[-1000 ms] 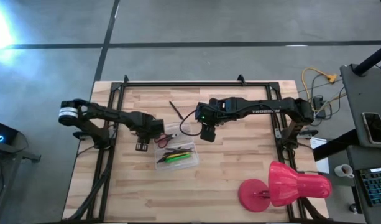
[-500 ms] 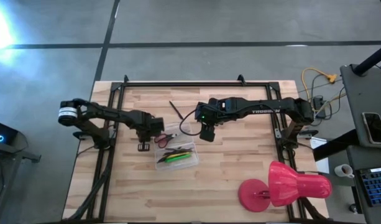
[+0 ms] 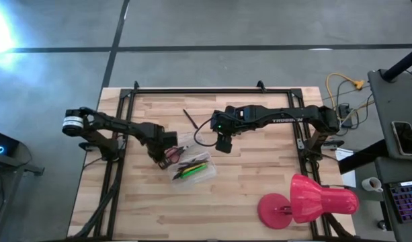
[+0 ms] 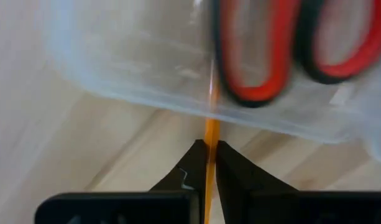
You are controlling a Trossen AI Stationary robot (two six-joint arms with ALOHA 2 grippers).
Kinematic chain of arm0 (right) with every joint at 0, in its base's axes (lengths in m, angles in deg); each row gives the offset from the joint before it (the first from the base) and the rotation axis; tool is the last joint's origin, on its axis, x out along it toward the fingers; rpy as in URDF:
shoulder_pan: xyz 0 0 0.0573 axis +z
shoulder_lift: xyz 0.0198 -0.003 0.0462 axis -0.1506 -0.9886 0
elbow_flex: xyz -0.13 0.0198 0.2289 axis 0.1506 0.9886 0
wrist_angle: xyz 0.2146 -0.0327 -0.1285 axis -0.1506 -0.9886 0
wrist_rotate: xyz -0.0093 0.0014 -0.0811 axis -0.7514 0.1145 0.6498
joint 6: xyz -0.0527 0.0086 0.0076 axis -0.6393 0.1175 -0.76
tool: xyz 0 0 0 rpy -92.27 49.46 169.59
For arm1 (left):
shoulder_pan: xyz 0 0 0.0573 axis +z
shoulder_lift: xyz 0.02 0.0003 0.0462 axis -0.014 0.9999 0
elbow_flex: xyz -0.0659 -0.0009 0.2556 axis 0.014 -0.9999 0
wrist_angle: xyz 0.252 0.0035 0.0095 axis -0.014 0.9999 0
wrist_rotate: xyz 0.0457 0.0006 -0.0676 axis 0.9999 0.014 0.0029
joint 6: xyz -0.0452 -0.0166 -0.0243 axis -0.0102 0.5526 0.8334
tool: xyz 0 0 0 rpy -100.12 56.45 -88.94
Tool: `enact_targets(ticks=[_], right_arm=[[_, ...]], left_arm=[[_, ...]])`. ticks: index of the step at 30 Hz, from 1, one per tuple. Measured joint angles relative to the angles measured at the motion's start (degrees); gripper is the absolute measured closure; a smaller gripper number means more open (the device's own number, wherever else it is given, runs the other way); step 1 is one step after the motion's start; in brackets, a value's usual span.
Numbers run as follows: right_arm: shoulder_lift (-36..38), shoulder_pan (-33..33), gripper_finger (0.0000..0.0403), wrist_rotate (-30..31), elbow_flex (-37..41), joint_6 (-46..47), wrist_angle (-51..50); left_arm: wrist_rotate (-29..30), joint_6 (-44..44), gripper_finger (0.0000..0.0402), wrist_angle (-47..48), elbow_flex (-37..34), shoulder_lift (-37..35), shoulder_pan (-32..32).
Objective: Pick & place school supplies into a supply box
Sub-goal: Put the orange pencil into the stationery box
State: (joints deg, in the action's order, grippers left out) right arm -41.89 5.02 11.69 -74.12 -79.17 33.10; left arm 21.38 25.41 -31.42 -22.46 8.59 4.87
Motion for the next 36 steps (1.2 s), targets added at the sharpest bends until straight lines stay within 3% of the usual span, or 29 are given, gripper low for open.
enact_targets(ticks=[8, 17, 20, 23, 28, 31, 36], right_arm=[[0.0, 0.0, 0.0220, 0.1, 0.0, 0.0, 1.9], [0.0, 0.0, 0.0220, 0.1, 0.0, 0.0, 2.7], [0.0, 0.0, 0.0220, 0.1, 0.0, 0.0, 2.7], [0.0, 0.0, 0.0220, 0.1, 0.0, 0.0, 2.8], [0.0, 0.0, 0.0220, 0.1, 0.0, 0.0, 2.9], [0.0, 0.0, 0.0220, 0.1, 0.0, 0.0, 2.9], [0.7, 0.0, 0.0220, 0.2, 0.0, 0.9, 2.2]], left_arm=[[2.2, 14.4, 0.0395, 3.1, -4.4, -5.9, -3.7], [17.5, 32.9, 0.0396, 7.7, -6.1, -24.2, -4.2], [22.3, 32.4, 0.0396, 4.7, -4.0, -29.7, -4.3], [25.3, 25.9, 0.0396, -4.8, -1.5, -32.7, -4.4], [26.1, 15.7, 0.0396, -19.0, 3.4, -28.9, -4.4], [24.9, 10.7, 0.0396, -19.4, 7.1, -22.0, -4.4], [16.3, 2.1, 0.0396, -18.5, 14.0, -7.9, -4.4]])
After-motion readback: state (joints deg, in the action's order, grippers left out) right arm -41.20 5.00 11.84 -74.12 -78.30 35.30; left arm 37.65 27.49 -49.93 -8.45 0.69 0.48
